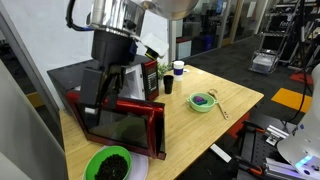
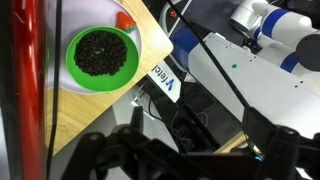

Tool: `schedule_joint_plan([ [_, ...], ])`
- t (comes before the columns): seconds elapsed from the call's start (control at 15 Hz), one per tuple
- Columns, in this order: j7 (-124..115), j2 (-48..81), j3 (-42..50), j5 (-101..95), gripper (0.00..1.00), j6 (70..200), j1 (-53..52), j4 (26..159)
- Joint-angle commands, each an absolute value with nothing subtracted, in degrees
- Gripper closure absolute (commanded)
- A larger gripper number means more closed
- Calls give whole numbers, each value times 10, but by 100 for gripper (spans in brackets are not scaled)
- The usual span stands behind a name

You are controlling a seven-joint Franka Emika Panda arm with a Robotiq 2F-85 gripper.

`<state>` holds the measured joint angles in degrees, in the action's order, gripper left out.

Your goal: Close the microwave door, move the white plate to the right, remove the zucchini and purple grapes from the green pot and place them on the white plate

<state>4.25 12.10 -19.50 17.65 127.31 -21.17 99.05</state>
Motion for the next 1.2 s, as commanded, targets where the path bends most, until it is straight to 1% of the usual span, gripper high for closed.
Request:
schedule_joint_plan([
  [0.0, 16, 172, -204, 140, 0, 1268, -229, 936],
  [0.4, -26, 205, -199, 86, 0, 1262, -255, 927],
  [1.13, -110, 214, -176, -27, 0, 1232, -277, 956],
])
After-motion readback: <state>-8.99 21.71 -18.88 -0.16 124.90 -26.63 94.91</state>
